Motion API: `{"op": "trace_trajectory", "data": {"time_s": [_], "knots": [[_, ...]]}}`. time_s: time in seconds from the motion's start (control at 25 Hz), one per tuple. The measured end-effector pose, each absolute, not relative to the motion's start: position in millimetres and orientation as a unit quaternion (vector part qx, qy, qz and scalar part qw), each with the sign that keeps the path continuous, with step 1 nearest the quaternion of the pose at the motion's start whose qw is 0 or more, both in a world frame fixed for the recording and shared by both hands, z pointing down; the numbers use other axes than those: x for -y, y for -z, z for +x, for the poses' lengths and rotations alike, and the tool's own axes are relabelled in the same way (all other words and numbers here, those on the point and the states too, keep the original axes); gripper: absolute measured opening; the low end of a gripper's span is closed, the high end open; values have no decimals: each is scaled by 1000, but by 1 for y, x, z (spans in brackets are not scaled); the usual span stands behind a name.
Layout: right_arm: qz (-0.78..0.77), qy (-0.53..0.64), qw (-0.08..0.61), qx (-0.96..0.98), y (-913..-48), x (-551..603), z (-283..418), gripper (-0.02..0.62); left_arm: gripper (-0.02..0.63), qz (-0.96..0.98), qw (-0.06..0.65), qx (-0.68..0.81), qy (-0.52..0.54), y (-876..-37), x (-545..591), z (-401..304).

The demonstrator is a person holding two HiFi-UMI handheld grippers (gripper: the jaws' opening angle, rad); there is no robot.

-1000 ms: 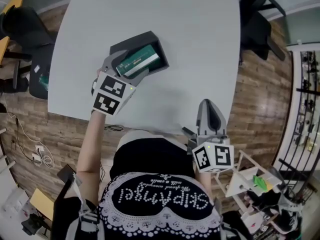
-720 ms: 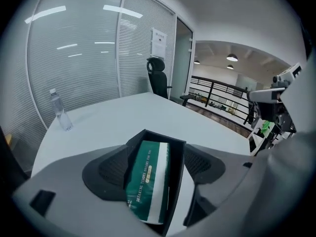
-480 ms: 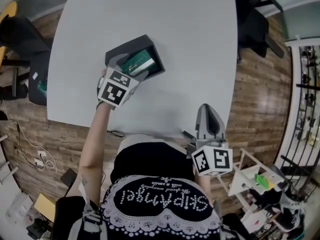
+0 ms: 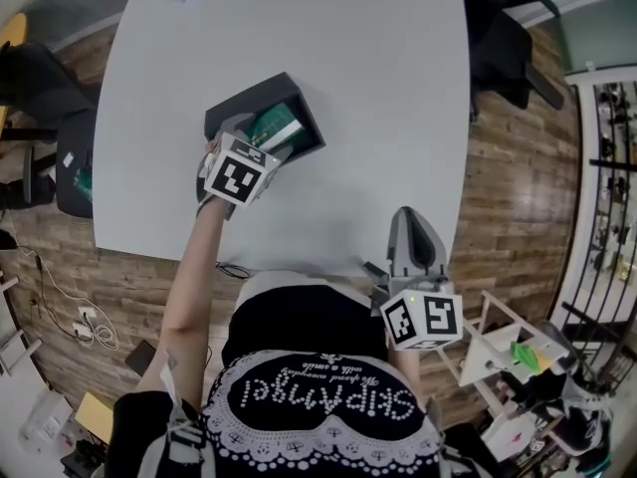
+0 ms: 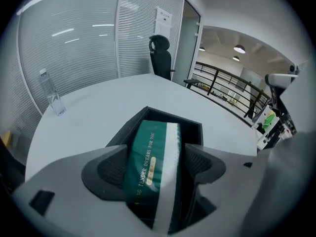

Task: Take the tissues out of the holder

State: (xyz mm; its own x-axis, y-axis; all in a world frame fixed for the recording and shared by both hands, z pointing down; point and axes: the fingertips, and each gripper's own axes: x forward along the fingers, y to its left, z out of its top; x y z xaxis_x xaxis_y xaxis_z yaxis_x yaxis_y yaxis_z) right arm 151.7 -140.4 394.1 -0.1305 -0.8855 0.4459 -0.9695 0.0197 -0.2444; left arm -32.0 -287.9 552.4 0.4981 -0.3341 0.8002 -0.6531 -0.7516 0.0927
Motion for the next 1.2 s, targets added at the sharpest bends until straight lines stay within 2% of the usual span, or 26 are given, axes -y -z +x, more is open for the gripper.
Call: {"op": "trace_trajectory", "data": {"time_s": [0.2, 1.2], "knots": [[652, -251, 84, 710, -397, 145, 154, 34, 353, 822, 163, 305, -452, -566, 291, -30], [646, -248, 84, 717, -394, 147, 142, 35, 341, 822, 143, 320, -449, -566, 292, -31]]}}
